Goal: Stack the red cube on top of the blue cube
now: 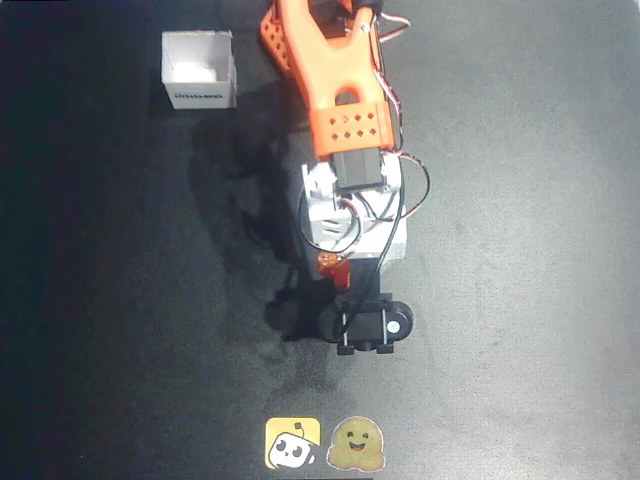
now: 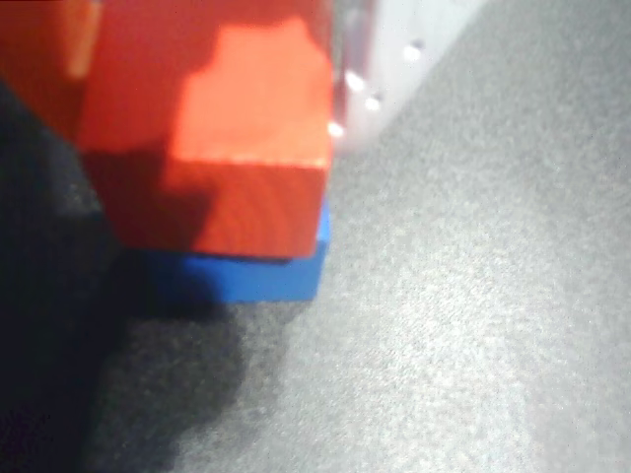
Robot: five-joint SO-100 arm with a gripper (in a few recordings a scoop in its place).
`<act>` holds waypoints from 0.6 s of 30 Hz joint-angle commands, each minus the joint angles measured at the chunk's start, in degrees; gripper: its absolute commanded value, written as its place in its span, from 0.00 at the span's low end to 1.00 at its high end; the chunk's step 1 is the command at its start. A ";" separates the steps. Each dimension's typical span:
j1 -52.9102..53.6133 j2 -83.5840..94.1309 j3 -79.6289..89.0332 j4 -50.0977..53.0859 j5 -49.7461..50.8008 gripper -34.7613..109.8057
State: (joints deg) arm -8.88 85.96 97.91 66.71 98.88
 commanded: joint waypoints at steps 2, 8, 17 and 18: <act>-0.97 2.11 -0.09 -0.70 -0.62 0.41; -1.23 2.90 -0.35 -1.41 -0.97 0.45; -0.62 11.78 -0.44 -2.64 -8.88 0.45; -0.62 13.97 -0.44 -2.99 -10.20 0.45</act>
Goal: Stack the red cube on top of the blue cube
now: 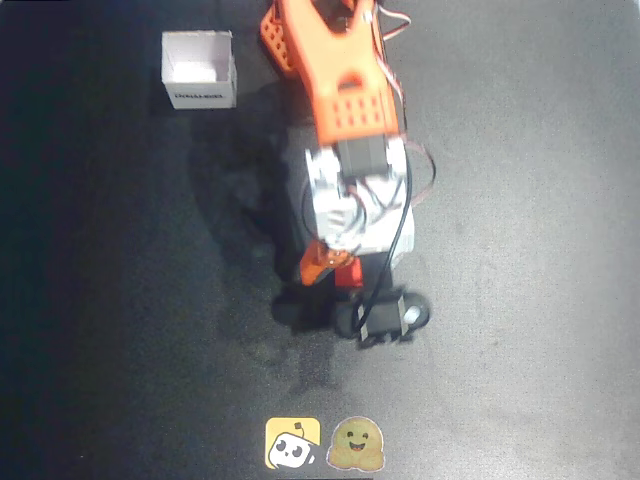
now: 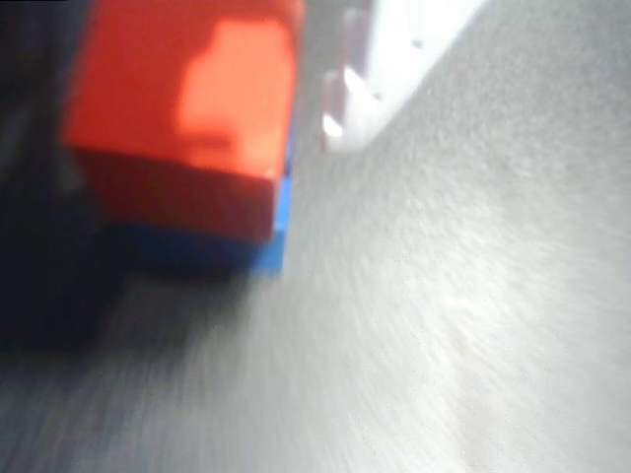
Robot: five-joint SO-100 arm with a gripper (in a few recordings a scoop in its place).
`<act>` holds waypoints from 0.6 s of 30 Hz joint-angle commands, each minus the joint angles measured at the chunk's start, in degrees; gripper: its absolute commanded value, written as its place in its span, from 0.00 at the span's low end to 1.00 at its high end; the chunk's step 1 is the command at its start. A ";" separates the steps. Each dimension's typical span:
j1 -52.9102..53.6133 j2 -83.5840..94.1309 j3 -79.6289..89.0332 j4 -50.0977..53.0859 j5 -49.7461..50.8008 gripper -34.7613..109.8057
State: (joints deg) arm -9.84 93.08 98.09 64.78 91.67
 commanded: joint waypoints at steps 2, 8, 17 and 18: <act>0.62 10.81 -0.62 -1.23 -4.04 0.45; 4.48 22.06 8.79 -2.46 -5.89 0.27; 9.84 42.36 39.38 -14.06 -8.17 0.24; 10.11 45.53 42.71 -15.47 -8.17 0.24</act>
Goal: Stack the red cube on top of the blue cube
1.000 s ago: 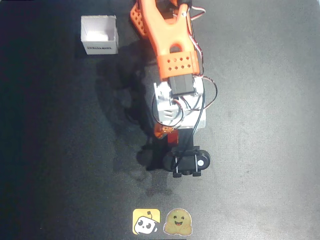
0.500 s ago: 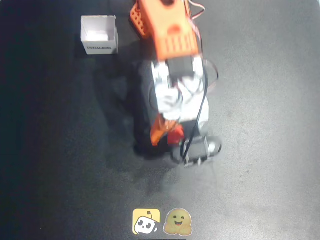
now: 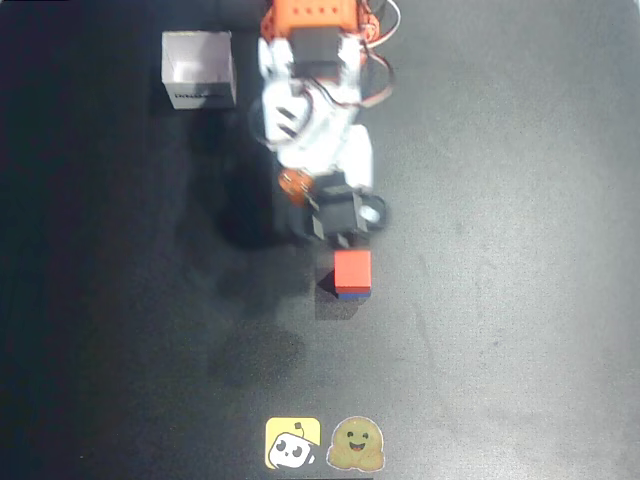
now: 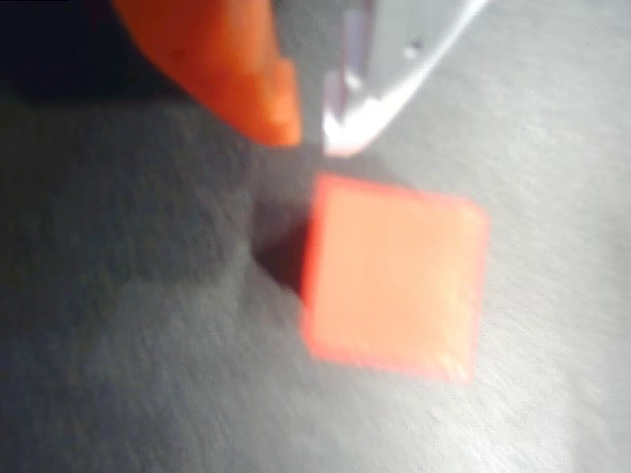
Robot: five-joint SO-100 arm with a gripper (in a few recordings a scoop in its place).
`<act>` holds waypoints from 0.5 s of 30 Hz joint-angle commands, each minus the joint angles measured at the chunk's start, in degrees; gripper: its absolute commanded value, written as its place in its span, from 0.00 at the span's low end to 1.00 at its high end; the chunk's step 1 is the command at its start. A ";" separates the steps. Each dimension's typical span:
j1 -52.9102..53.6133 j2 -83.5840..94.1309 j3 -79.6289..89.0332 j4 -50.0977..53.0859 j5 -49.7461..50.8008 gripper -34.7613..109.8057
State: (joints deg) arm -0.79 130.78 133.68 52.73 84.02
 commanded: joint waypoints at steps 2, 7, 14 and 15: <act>1.58 14.06 13.10 -5.27 -0.35 0.24; 2.37 27.42 22.94 -5.01 -0.26 0.24; 2.72 52.38 35.42 4.66 1.05 0.24; 2.72 52.38 35.42 5.27 1.14 0.24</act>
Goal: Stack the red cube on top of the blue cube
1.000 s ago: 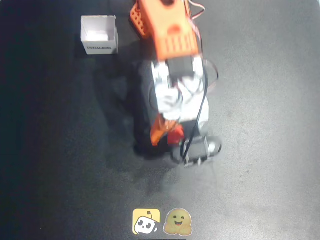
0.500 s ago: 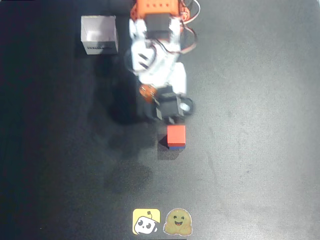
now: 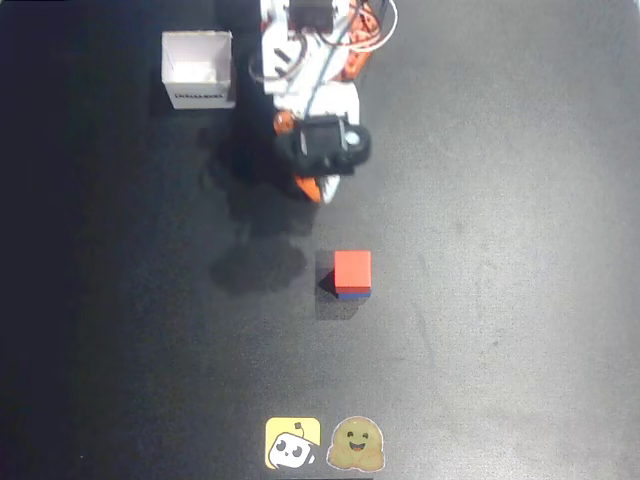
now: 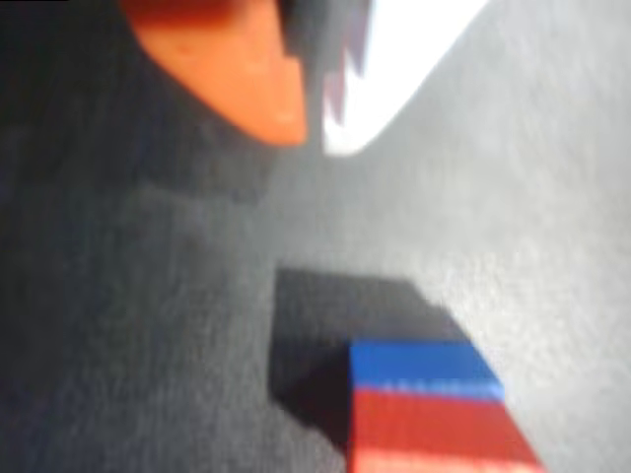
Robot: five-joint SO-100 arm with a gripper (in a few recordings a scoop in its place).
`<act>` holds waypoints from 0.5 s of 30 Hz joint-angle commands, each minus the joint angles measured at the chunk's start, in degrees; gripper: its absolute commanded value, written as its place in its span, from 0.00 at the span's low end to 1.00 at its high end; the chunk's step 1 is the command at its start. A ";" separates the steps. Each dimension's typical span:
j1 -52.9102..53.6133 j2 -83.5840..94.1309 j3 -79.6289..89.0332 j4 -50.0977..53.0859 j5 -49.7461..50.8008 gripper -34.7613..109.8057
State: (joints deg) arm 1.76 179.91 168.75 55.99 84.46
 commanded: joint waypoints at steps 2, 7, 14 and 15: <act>0.18 3.25 0.44 4.39 1.76 0.24; 0.88 3.25 0.44 14.06 2.72 0.24; 1.49 3.25 0.44 20.74 2.20 0.24; 1.49 3.25 0.44 20.74 2.20 0.24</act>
State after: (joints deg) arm 3.08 182.81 169.45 76.20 86.92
